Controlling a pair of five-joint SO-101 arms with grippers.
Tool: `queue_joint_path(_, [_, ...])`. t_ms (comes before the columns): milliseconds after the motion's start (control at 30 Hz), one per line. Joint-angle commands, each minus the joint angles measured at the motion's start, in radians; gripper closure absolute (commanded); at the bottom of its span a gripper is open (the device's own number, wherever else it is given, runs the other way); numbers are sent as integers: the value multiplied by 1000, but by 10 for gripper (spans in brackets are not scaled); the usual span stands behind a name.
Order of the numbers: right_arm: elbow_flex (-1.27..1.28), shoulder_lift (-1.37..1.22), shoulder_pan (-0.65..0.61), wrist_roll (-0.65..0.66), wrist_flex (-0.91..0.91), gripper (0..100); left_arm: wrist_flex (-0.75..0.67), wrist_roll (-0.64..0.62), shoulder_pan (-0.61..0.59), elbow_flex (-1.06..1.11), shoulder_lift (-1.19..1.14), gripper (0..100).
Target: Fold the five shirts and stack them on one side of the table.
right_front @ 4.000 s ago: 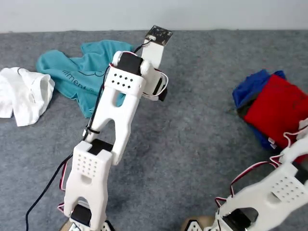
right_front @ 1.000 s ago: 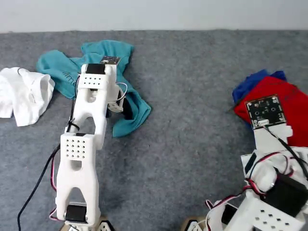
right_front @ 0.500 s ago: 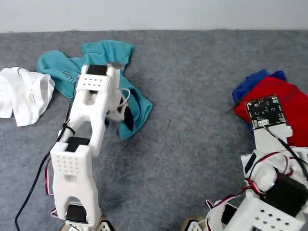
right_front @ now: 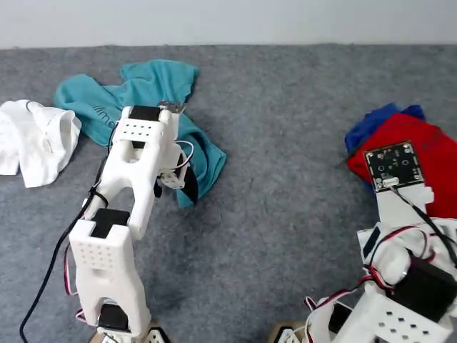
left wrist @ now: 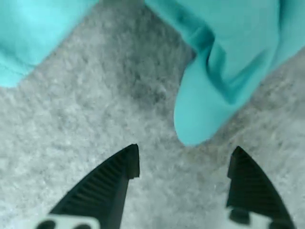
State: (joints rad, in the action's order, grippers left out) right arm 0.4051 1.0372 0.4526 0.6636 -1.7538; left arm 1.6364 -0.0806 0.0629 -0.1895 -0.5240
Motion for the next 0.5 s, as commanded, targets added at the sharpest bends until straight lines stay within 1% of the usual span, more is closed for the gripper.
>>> queue_joint_path(0, [-5,2,-7,8,-16,324,-48,14,14,-5,-2,704])
queue_joint_path(133, [-5,2,-7,8,-16,324,-55,18,34,-2,-5,770])
queue_joint_path(300, [-5,5,-7,6,-16,324,-123,18,126,25,-44,882])
queue_joint_path(433, [-5,12,-7,5,-16,324,-123,18,170,-2,-114,992])
queue_joint_path(467, [-5,12,-7,5,-16,324,-115,18,170,-16,-126,985])
